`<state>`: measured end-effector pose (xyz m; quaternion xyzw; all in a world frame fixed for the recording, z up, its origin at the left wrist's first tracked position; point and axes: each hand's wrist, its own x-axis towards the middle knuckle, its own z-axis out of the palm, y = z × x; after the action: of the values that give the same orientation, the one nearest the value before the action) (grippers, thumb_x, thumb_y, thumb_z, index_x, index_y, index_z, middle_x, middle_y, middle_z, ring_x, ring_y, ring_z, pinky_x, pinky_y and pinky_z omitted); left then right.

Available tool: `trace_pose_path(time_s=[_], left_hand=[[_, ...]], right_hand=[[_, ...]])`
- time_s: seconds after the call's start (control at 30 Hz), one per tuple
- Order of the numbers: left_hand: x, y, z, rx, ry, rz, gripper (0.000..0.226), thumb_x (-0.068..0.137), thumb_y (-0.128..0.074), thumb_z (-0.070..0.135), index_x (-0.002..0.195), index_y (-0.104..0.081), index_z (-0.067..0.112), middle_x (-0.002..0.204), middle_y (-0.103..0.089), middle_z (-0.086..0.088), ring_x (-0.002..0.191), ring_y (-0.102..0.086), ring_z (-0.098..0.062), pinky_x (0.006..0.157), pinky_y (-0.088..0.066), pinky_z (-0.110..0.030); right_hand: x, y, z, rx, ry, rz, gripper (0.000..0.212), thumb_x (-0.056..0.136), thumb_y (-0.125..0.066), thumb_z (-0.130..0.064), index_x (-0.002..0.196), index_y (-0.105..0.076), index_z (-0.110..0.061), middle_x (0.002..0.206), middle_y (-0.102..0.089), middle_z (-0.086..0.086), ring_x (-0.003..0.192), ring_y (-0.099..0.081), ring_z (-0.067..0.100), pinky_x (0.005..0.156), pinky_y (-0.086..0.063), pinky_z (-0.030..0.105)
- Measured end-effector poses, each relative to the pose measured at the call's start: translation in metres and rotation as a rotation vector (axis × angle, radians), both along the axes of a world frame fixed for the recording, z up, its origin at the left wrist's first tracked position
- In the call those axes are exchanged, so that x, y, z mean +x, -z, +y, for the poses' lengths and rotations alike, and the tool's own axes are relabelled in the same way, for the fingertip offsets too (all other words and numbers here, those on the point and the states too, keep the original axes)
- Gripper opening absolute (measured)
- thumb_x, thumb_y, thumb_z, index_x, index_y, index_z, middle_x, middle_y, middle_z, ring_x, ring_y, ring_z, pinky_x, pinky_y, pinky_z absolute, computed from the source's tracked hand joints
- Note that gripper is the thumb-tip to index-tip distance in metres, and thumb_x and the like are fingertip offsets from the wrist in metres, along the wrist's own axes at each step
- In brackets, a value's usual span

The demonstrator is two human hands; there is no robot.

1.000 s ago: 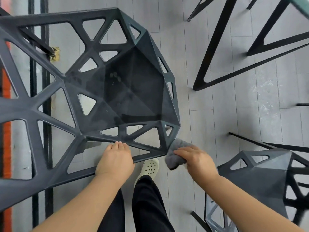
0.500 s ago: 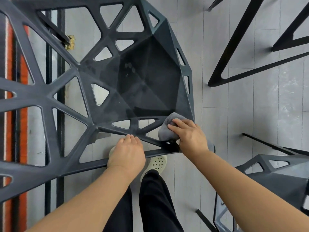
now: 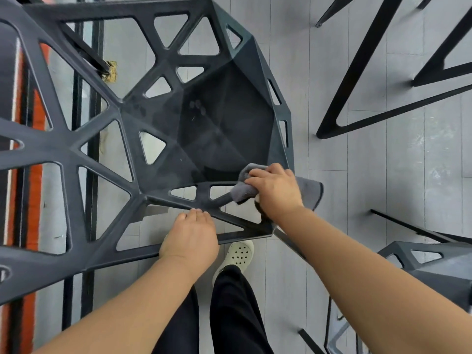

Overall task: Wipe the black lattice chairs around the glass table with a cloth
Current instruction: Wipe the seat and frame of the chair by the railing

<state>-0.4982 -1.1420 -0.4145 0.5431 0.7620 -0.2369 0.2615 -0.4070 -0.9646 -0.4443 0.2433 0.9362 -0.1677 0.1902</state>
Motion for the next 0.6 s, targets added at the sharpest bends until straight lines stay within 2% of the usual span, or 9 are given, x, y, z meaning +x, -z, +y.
trace_pose_path(time_s=[0.07,0.13,0.2,0.27,0.33,0.4,0.5,0.57,0.6], left_hand=[[0.0,0.001,-0.001,0.013,0.028,0.018,0.055,0.096,-0.033,0.024,0.145,-0.027,0.0,0.146,-0.038,-0.015,0.136,-0.032,-0.028,0.111,-0.022,-0.036],[0.0,0.002,-0.001,0.014,0.036,0.023,0.053,0.095,-0.032,0.021,0.143,-0.03,0.0,0.144,-0.041,-0.014,0.133,-0.035,-0.028,0.11,-0.025,-0.036],[0.001,0.003,-0.003,0.014,0.017,0.018,0.051,0.093,-0.034,0.02,0.141,-0.035,0.001,0.139,-0.046,-0.014,0.13,-0.04,-0.027,0.108,-0.029,-0.035],[0.0,0.002,-0.003,0.011,-0.029,-0.001,0.047,0.087,-0.045,0.021,0.129,-0.052,0.002,0.125,-0.059,-0.013,0.118,-0.052,-0.026,0.101,-0.039,-0.036],[-0.001,0.004,-0.004,0.028,-0.033,-0.012,0.042,0.068,-0.068,0.022,0.103,-0.069,-0.001,0.096,-0.07,-0.015,0.092,-0.064,-0.028,0.082,-0.052,-0.038],[-0.003,0.01,-0.005,0.095,-0.051,-0.031,0.042,0.047,-0.08,0.016,0.083,-0.073,-0.004,0.076,-0.069,-0.018,0.073,-0.066,-0.03,0.067,-0.055,-0.039],[-0.001,0.011,-0.007,0.102,-0.036,-0.034,0.041,0.05,-0.077,0.016,0.085,-0.073,-0.004,0.077,-0.069,-0.018,0.074,-0.066,-0.031,0.068,-0.055,-0.038],[-0.002,0.011,-0.007,0.088,-0.03,-0.034,0.04,0.055,-0.073,0.016,0.089,-0.072,-0.004,0.079,-0.07,-0.018,0.077,-0.066,-0.03,0.071,-0.055,-0.037],[-0.002,0.011,-0.006,0.089,-0.037,-0.038,0.041,0.053,-0.074,0.015,0.089,-0.072,-0.006,0.079,-0.069,-0.019,0.076,-0.065,-0.031,0.07,-0.055,-0.037]], right_hand=[[0.027,-0.005,0.008,-0.002,0.16,0.0,0.042,0.084,-0.061,-0.016,0.121,-0.059,-0.036,0.129,-0.05,-0.017,0.119,-0.037,0.02,0.093,-0.033,0.036],[0.047,-0.004,0.006,-0.088,0.396,0.052,0.052,0.081,-0.061,0.001,0.124,-0.06,-0.029,0.138,-0.045,-0.011,0.126,-0.034,0.022,0.101,-0.035,0.038],[0.054,0.001,-0.002,-0.231,0.615,0.136,0.059,0.078,-0.055,0.017,0.124,-0.061,-0.02,0.142,-0.042,-0.004,0.13,-0.031,0.023,0.109,-0.031,0.031],[0.057,0.005,-0.015,-0.276,0.683,0.182,0.06,0.078,-0.049,0.021,0.122,-0.063,-0.017,0.141,-0.045,-0.002,0.127,-0.03,0.023,0.105,-0.027,0.023],[0.065,0.004,-0.032,-0.278,0.727,0.23,0.058,0.078,-0.05,0.021,0.119,-0.065,-0.017,0.136,-0.051,-0.003,0.118,-0.032,0.022,0.095,-0.024,0.016],[0.075,-0.002,-0.049,-0.337,0.802,0.259,0.062,0.076,-0.052,0.022,0.116,-0.064,-0.024,0.13,-0.052,-0.008,0.112,-0.034,0.015,0.09,-0.024,0.01],[0.082,-0.009,-0.067,-0.391,0.852,0.298,0.07,0.074,-0.057,0.023,0.107,-0.058,-0.039,0.12,-0.048,-0.016,0.11,-0.038,0.011,0.084,-0.029,-0.001],[0.078,-0.005,-0.062,-0.364,0.851,0.316,0.065,0.075,-0.059,0.022,0.105,-0.06,-0.035,0.117,-0.049,-0.013,0.107,-0.038,0.011,0.083,-0.028,-0.004],[0.073,0.002,-0.053,-0.342,0.866,0.308,0.058,0.076,-0.058,0.021,0.107,-0.064,-0.028,0.117,-0.05,-0.008,0.105,-0.037,0.012,0.082,-0.026,-0.006]])
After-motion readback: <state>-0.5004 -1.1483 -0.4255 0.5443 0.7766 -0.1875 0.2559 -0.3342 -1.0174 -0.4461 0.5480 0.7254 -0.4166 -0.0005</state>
